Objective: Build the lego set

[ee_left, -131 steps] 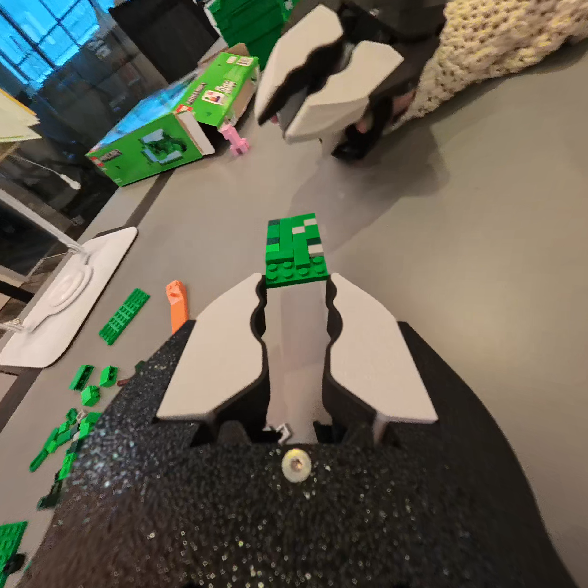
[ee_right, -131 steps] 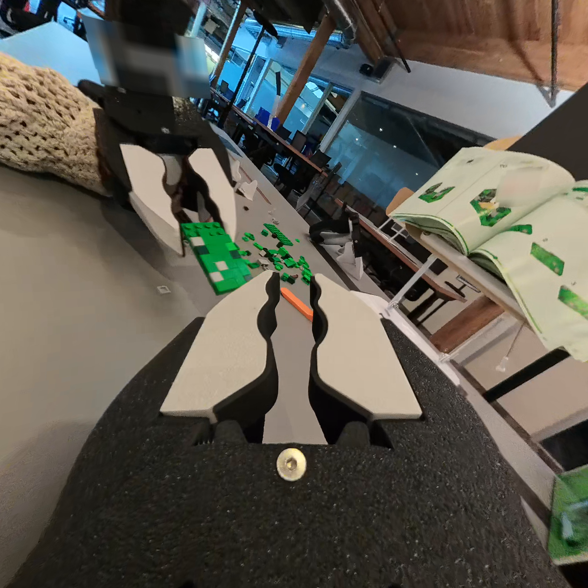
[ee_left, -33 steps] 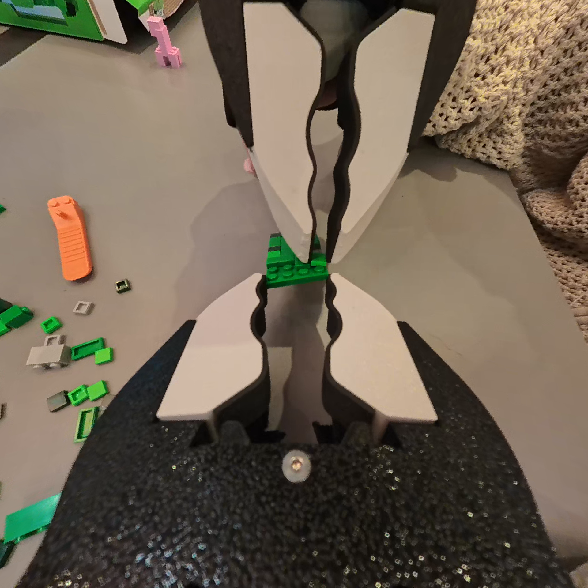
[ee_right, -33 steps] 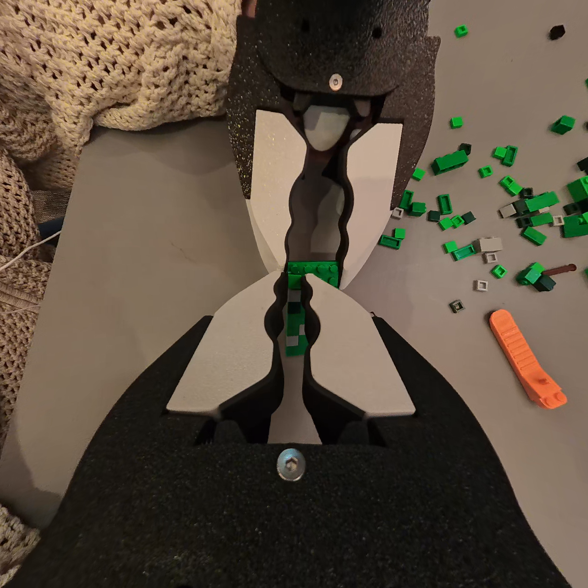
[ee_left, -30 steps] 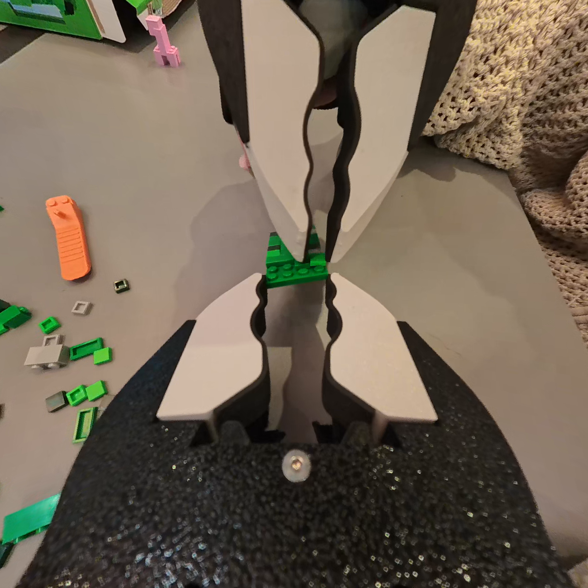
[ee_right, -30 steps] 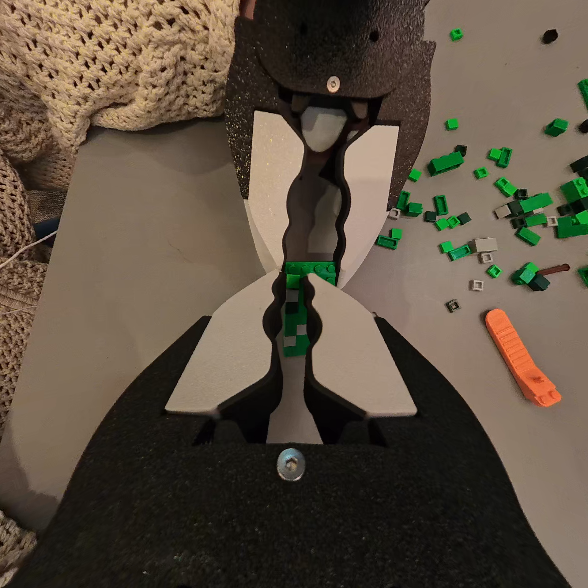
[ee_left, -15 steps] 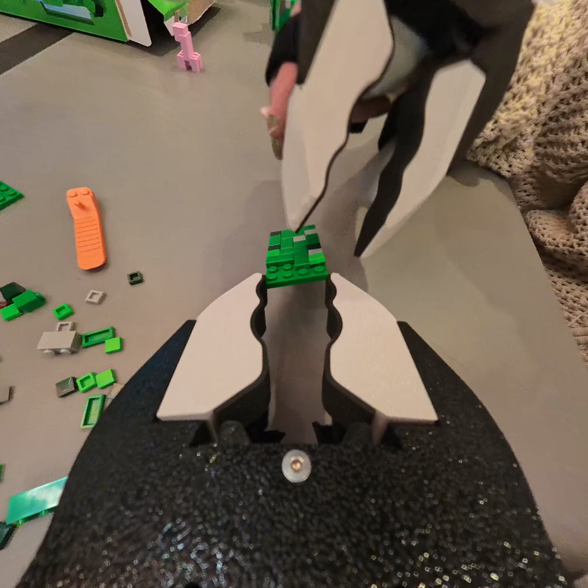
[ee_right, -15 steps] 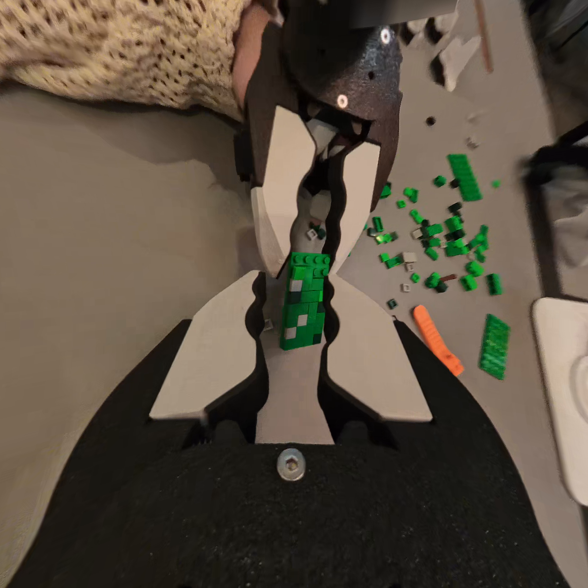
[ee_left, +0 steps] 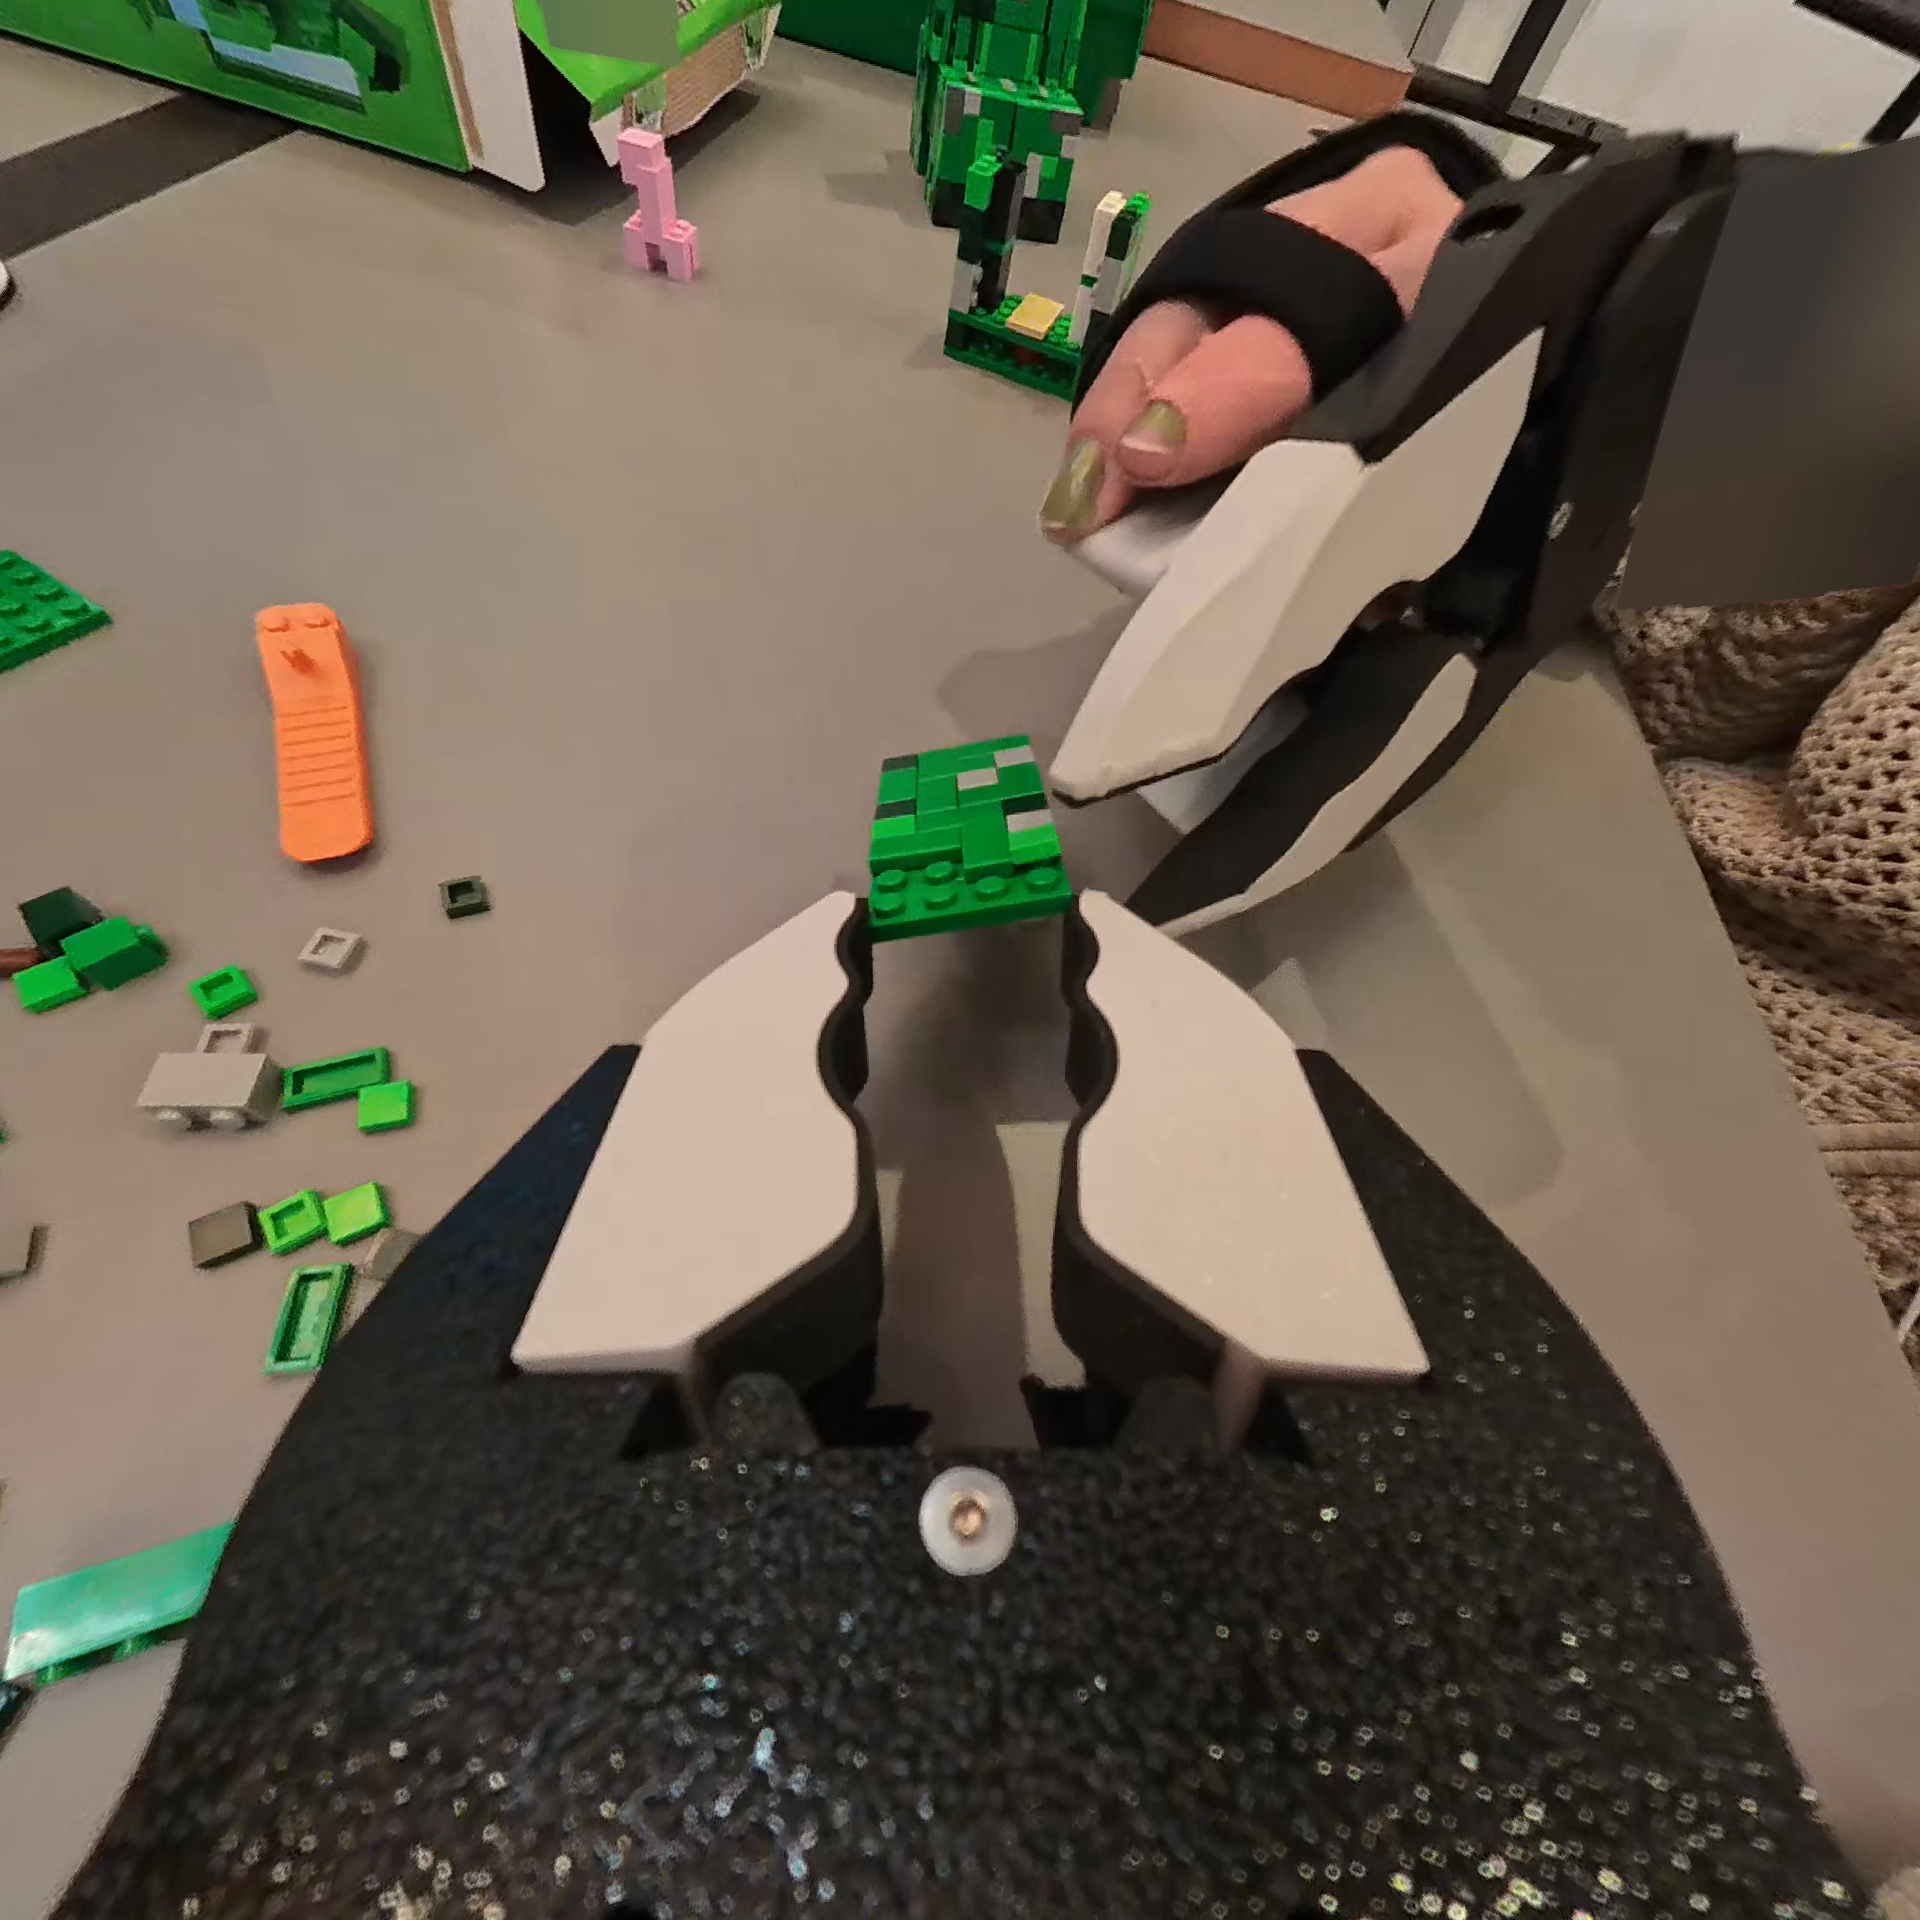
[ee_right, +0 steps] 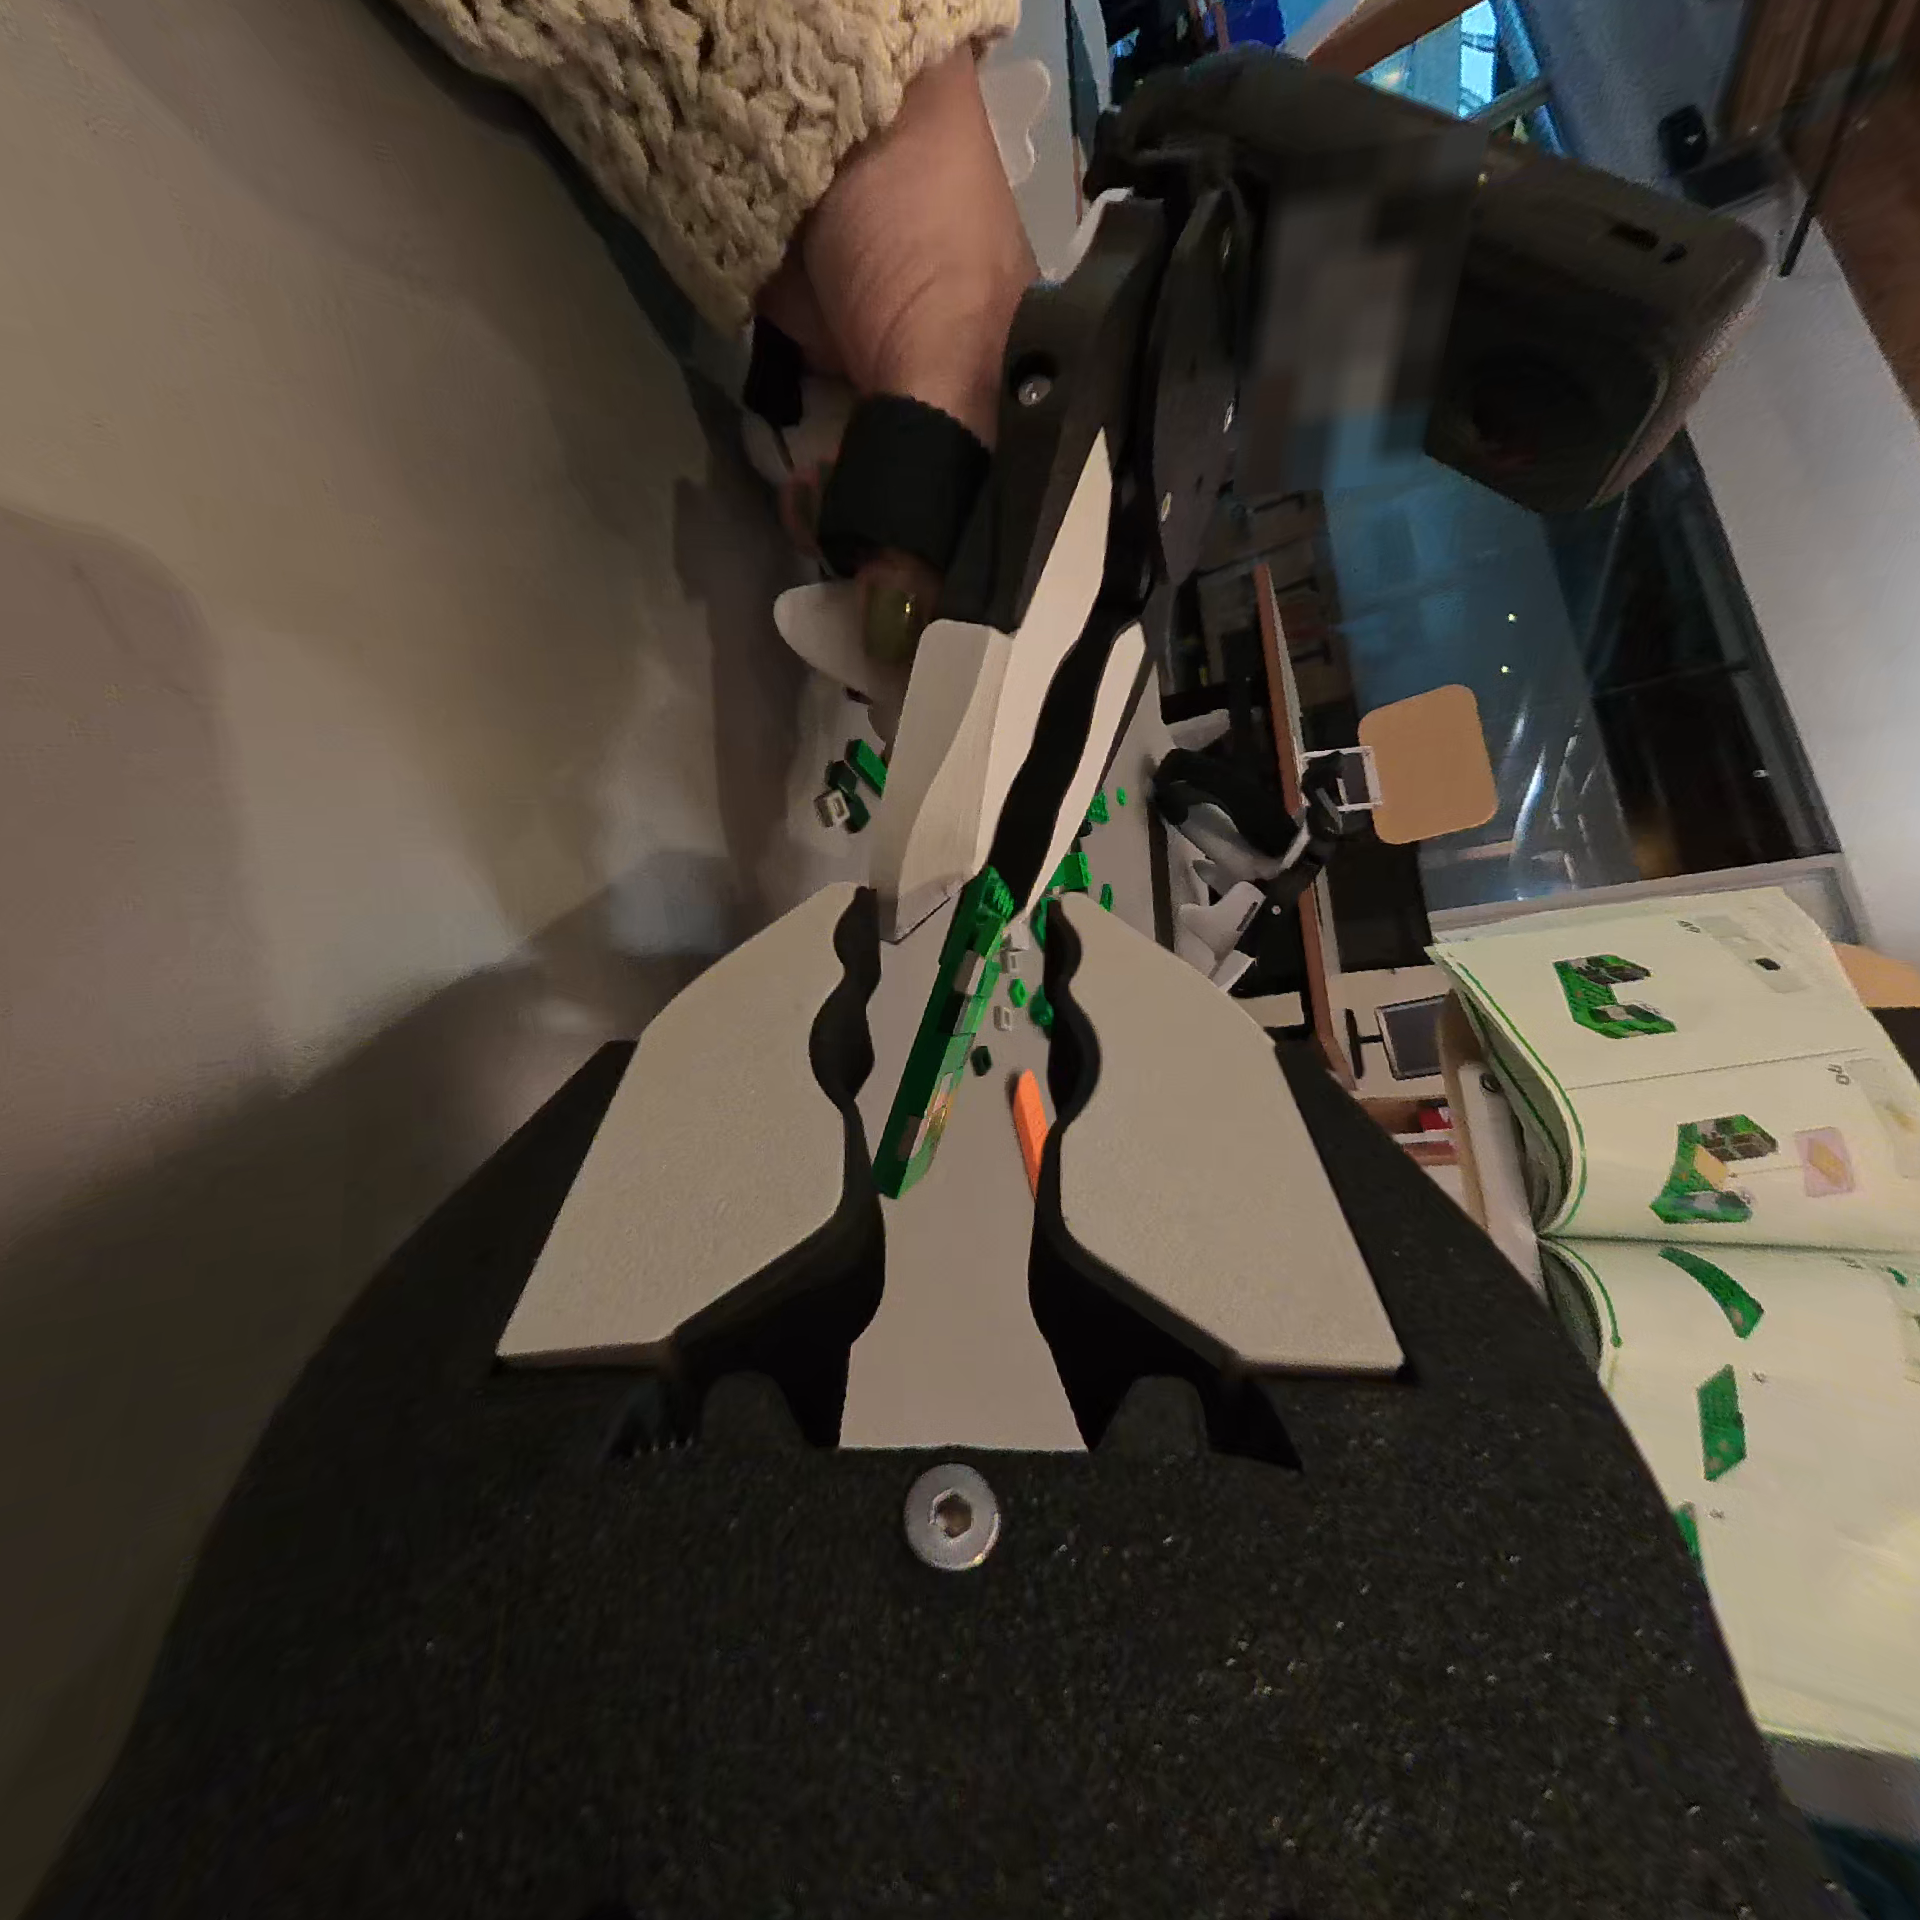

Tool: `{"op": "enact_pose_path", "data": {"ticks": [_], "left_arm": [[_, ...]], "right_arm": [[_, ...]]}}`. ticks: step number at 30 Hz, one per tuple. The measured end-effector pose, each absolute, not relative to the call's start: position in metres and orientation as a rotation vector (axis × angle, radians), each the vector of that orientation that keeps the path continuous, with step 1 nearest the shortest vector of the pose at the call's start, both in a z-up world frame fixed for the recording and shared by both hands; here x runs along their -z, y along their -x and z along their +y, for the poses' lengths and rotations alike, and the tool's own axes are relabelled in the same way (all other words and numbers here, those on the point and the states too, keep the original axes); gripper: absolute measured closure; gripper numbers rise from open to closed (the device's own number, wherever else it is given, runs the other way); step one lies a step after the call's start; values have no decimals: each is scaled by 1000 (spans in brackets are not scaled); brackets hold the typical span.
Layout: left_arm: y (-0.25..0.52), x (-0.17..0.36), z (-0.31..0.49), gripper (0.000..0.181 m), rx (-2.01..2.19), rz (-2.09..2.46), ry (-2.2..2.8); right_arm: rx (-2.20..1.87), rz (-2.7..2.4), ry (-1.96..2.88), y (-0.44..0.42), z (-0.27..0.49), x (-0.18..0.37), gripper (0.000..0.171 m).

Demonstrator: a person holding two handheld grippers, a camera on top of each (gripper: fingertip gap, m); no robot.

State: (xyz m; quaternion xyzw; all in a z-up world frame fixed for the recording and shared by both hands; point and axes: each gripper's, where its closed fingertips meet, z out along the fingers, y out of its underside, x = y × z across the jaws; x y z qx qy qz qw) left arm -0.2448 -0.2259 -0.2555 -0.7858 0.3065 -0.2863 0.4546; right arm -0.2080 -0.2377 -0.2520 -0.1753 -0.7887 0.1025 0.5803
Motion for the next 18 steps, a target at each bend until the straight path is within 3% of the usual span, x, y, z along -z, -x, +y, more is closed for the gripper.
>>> {"op": "enact_pose_path", "data": {"ticks": [18], "left_arm": [[246, 254, -226, 147, 730, 742, 1938]], "right_arm": [[-121, -1848, 355, 205, -227, 258, 149]]}}
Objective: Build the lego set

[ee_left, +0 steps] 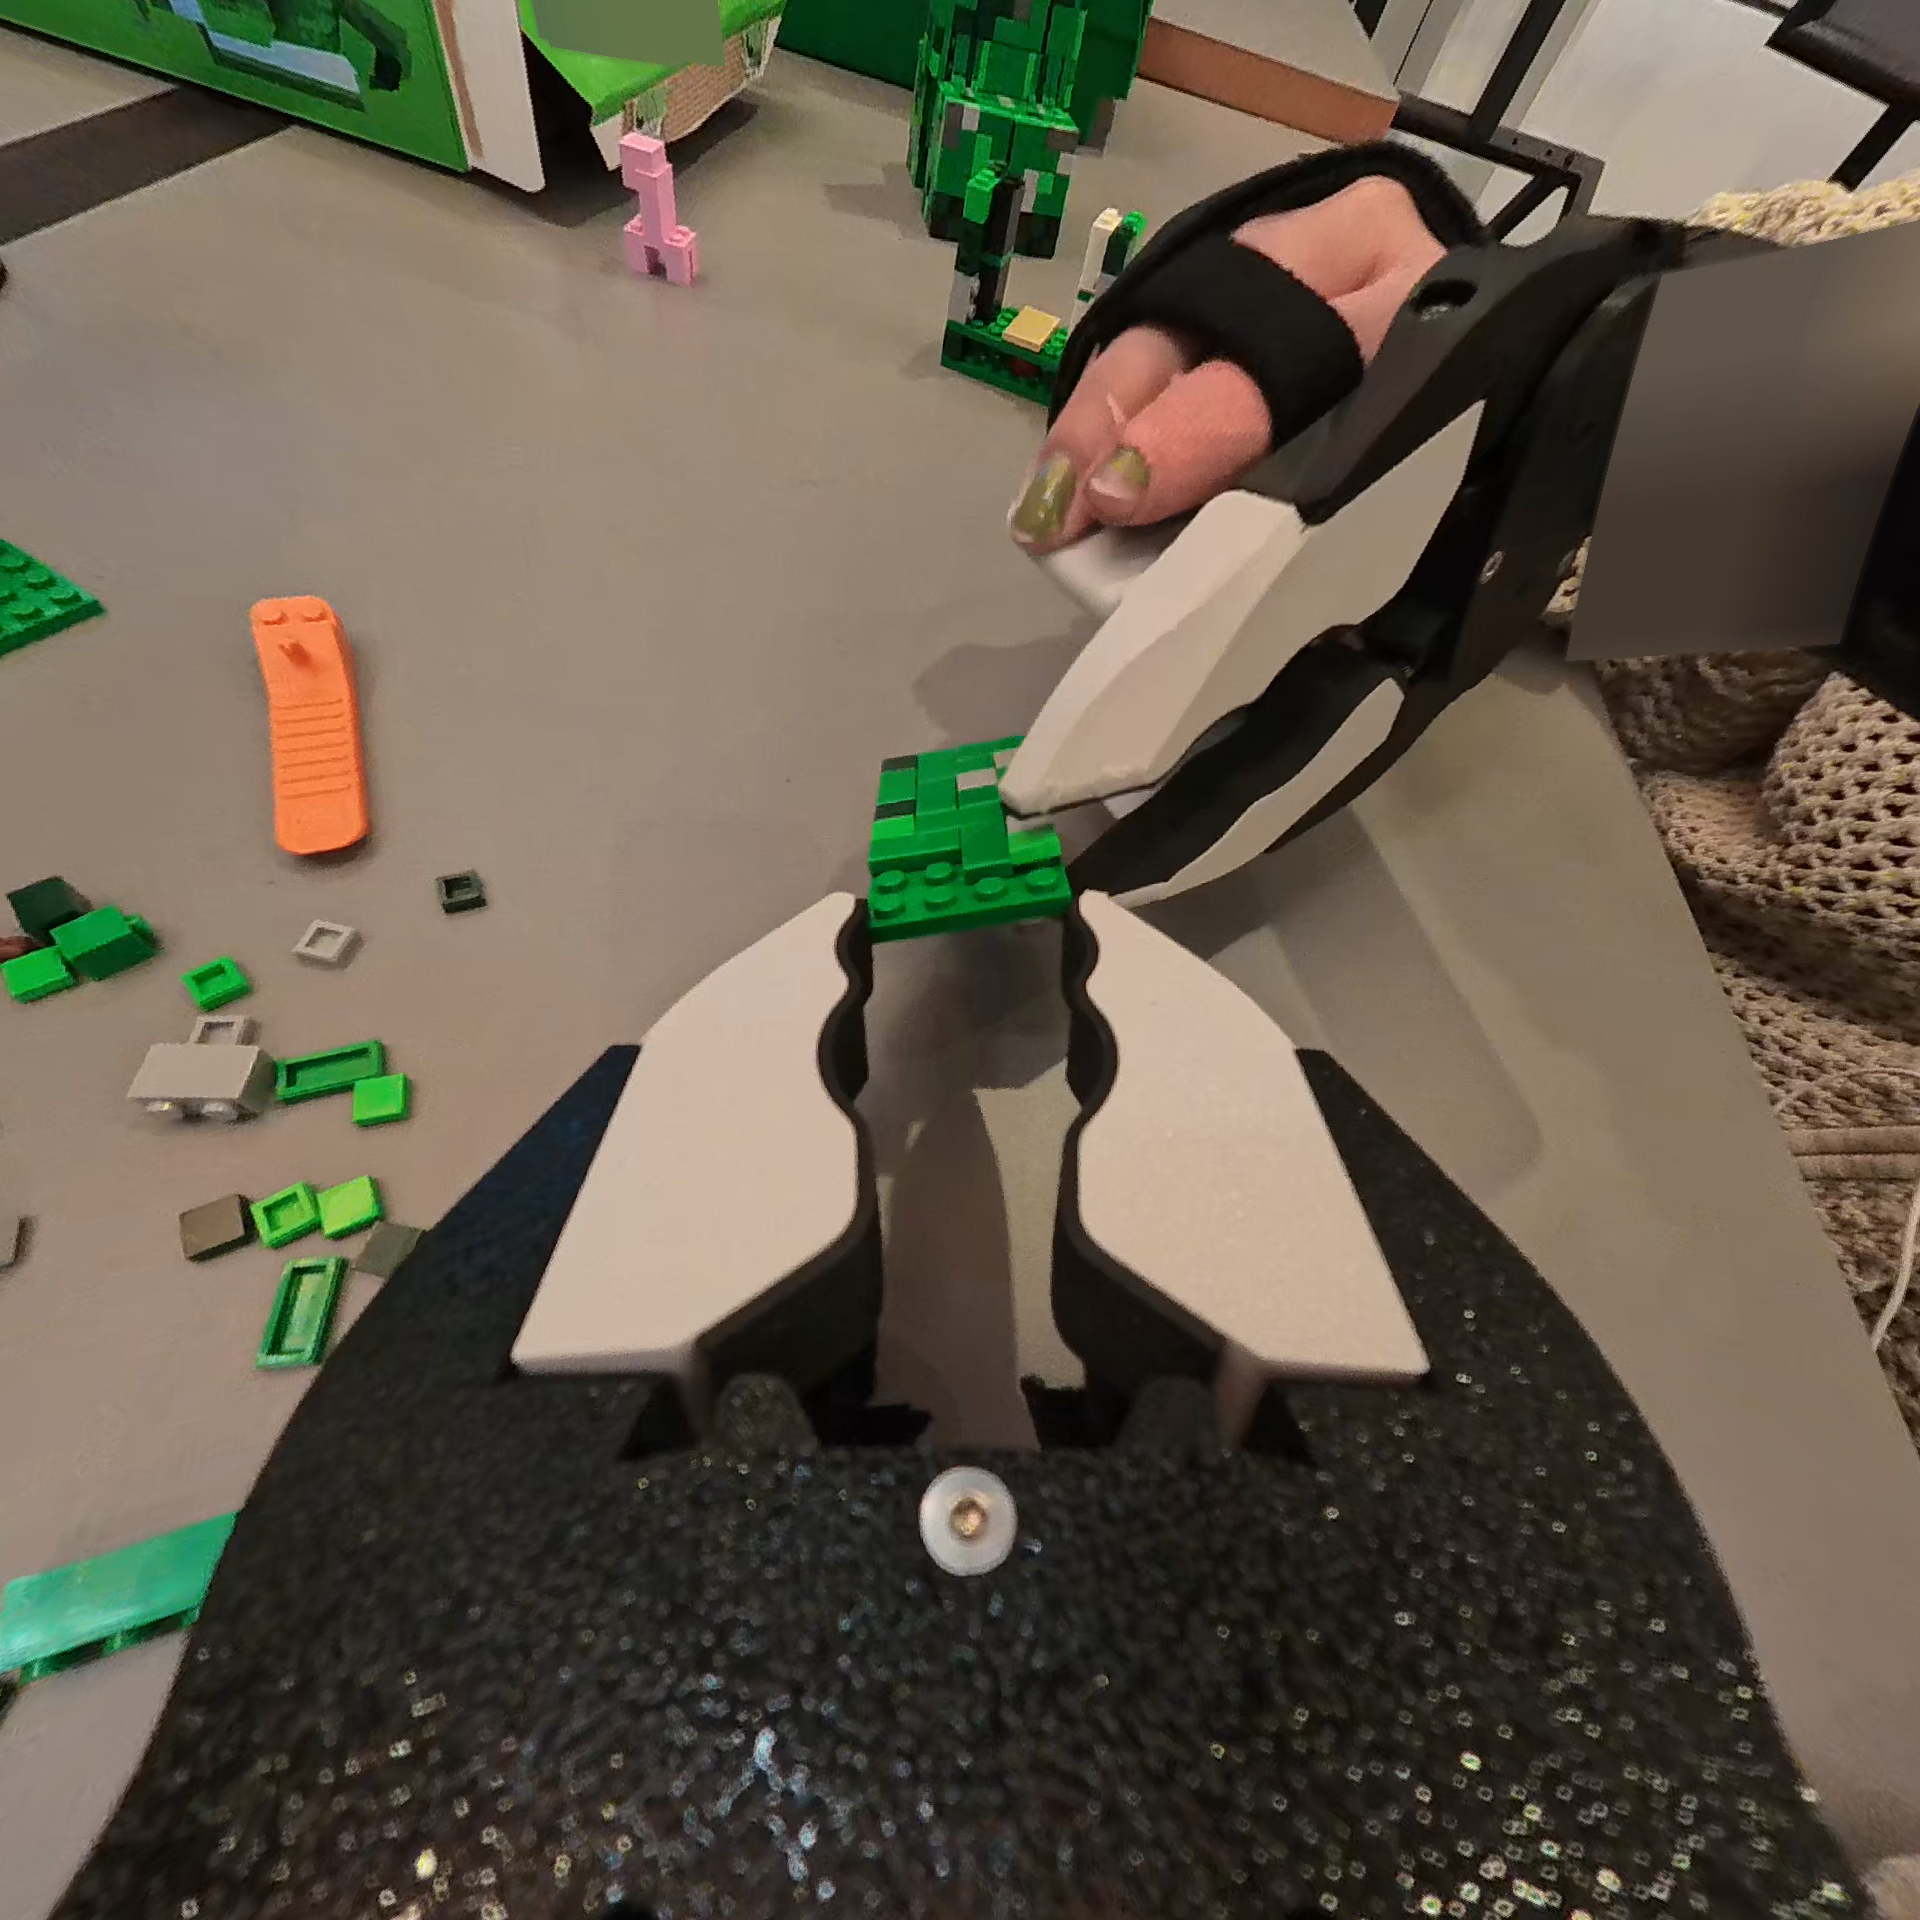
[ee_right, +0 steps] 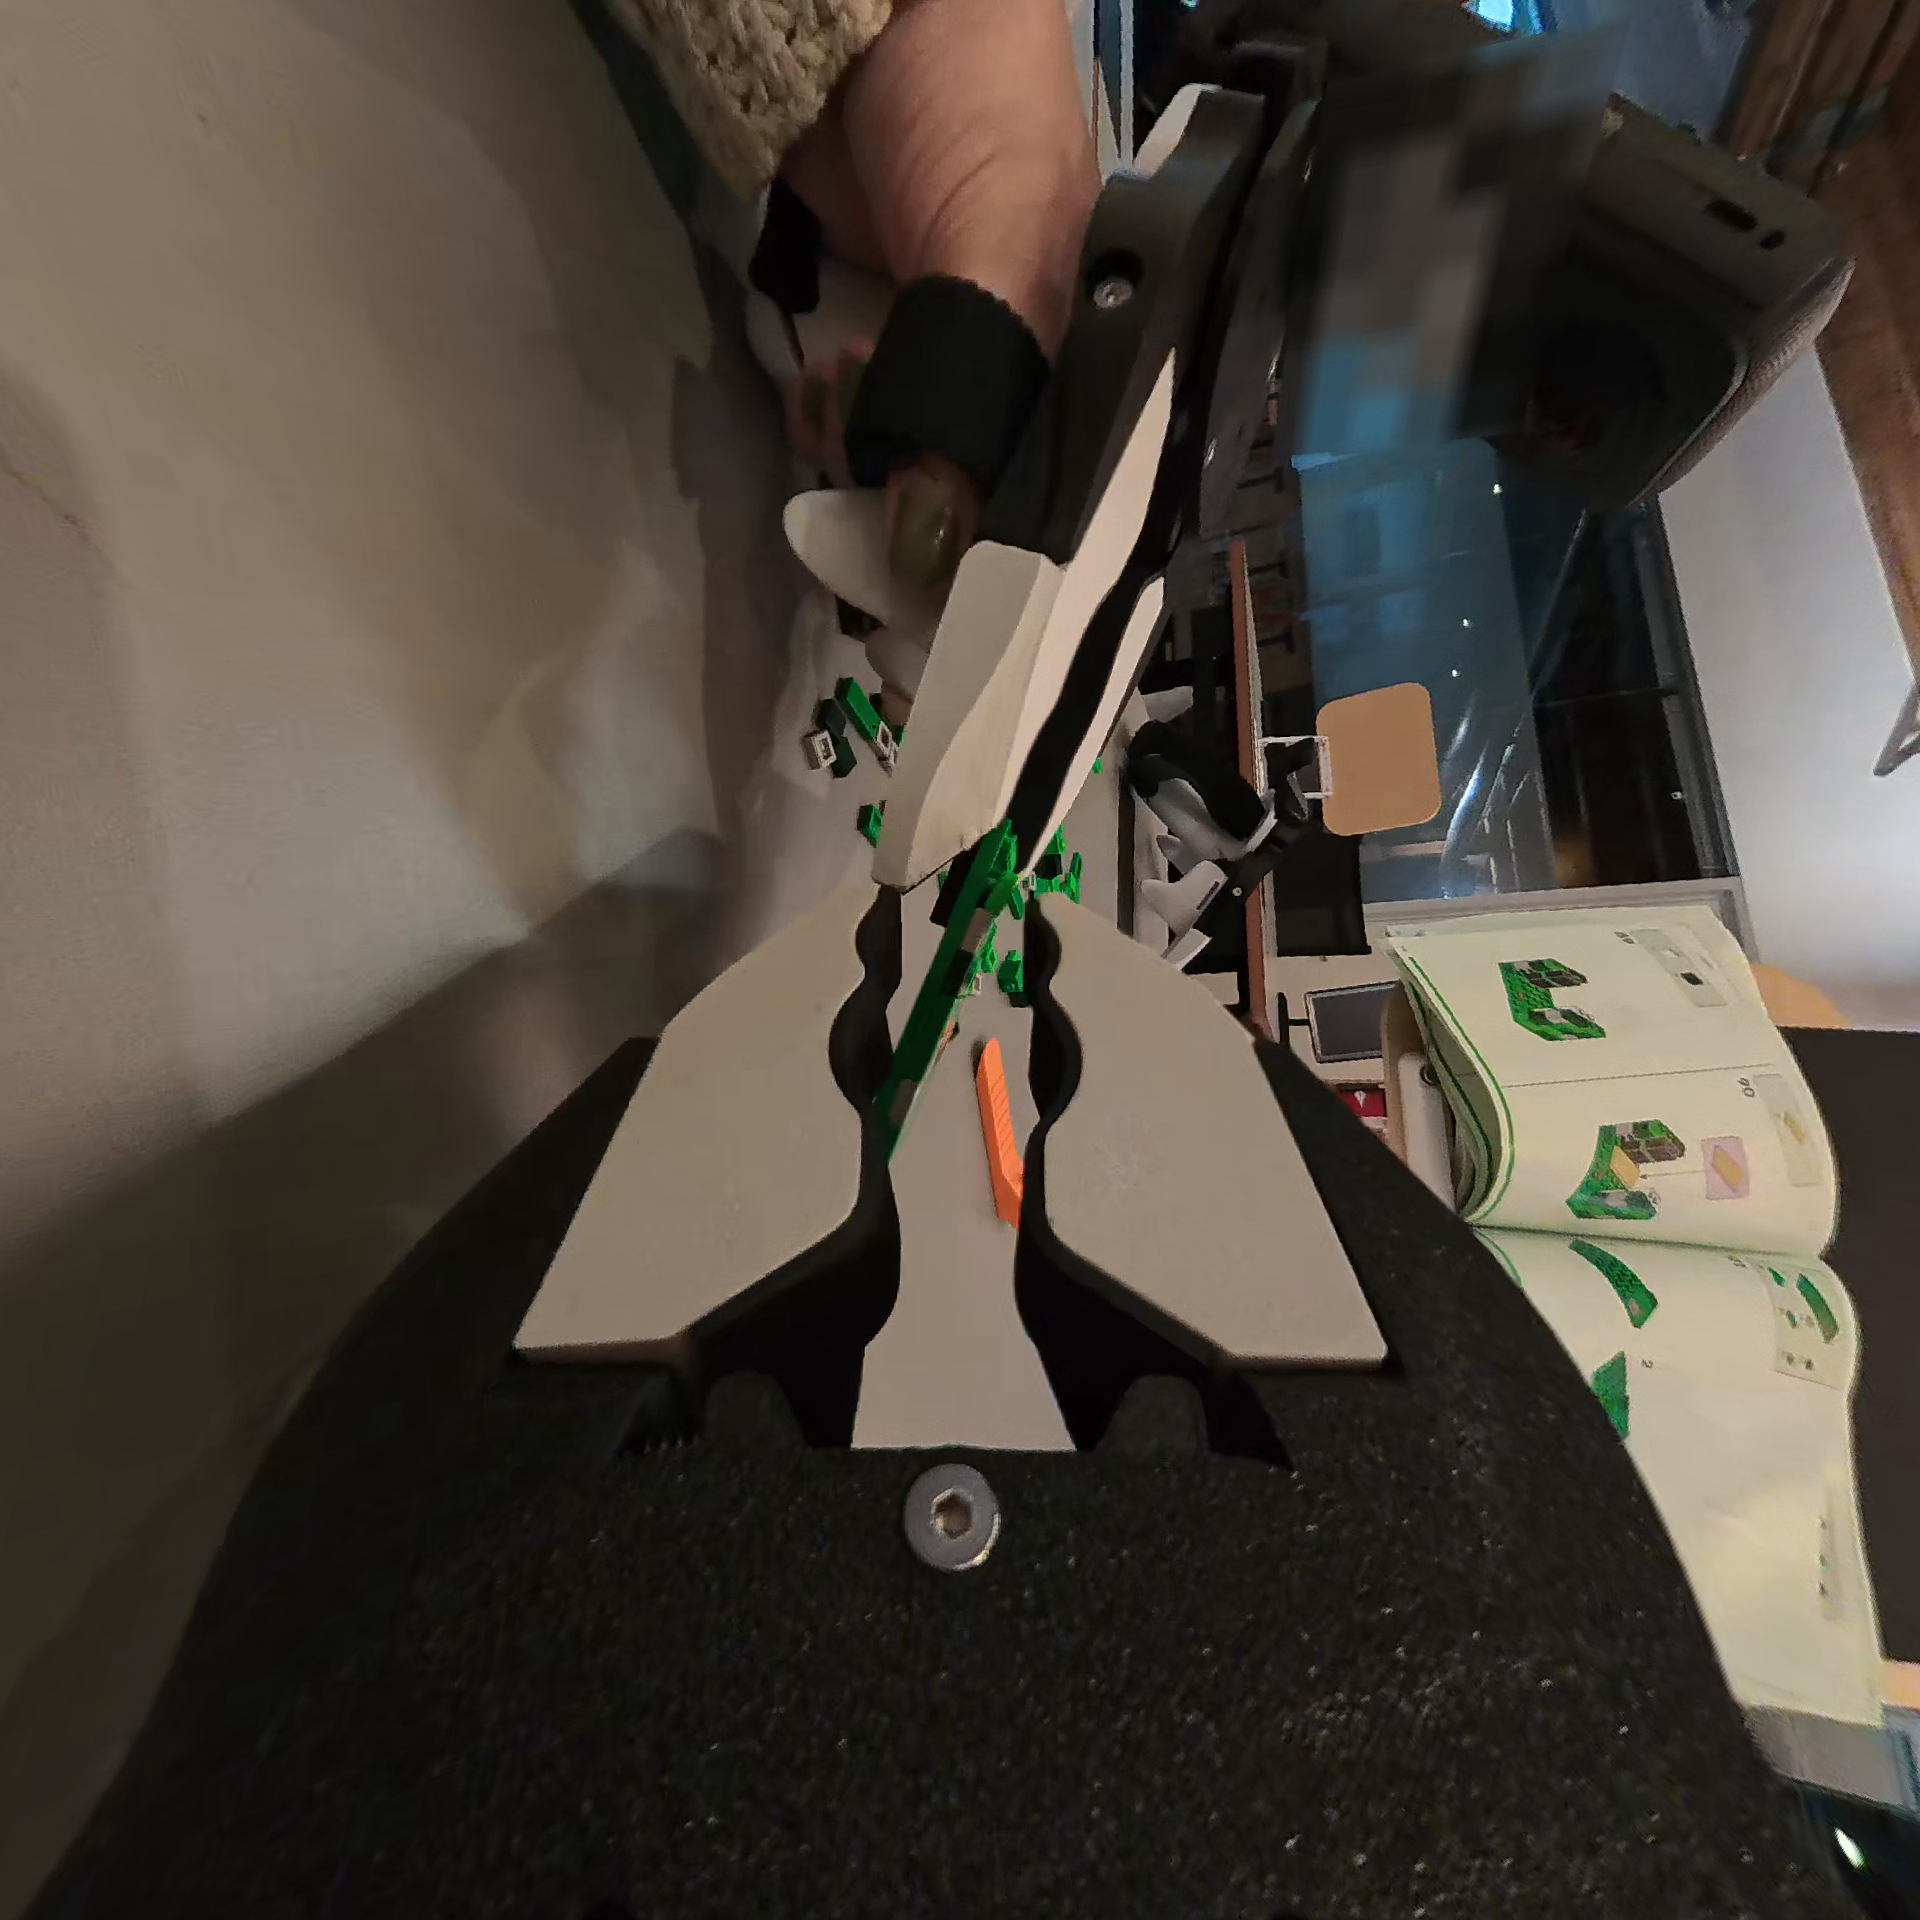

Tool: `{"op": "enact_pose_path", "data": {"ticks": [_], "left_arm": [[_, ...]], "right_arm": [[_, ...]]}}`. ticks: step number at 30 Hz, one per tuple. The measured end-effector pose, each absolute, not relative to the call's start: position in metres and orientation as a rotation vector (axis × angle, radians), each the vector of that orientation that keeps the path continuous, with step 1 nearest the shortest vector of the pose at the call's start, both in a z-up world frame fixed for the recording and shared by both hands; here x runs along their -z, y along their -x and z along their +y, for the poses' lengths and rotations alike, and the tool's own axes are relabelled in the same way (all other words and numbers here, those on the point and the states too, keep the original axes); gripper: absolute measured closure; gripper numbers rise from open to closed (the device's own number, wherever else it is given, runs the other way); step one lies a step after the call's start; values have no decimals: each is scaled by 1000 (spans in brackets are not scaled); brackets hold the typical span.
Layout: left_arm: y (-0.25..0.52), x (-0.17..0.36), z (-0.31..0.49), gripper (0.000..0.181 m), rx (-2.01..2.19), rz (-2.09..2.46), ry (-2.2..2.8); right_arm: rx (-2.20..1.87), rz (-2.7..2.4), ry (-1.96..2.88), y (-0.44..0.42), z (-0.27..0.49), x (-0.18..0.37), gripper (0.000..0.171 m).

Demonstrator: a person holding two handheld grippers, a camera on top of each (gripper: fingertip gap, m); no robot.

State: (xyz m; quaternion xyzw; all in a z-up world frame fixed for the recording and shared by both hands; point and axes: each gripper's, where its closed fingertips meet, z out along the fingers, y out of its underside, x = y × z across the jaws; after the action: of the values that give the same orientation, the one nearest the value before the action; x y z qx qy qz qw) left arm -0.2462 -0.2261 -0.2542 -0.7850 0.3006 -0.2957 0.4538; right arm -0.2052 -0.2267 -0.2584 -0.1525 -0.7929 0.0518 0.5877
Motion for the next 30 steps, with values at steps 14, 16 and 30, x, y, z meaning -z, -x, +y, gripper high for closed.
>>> {"op": "enact_pose_path", "data": {"ticks": [14, 16, 30], "left_arm": [[246, 256, -227, 147, 737, 741, 1956], [246, 257, -227, 147, 741, 743, 1960], [245, 259, -218, 136, 319, 928, 1860]], "right_arm": [[-79, -1853, 318, 208, -227, 259, 159], [-88, -1854, 322, 209, -227, 258, 160], [-183, -1911, 416, 217, -219, 265, 164]]}}
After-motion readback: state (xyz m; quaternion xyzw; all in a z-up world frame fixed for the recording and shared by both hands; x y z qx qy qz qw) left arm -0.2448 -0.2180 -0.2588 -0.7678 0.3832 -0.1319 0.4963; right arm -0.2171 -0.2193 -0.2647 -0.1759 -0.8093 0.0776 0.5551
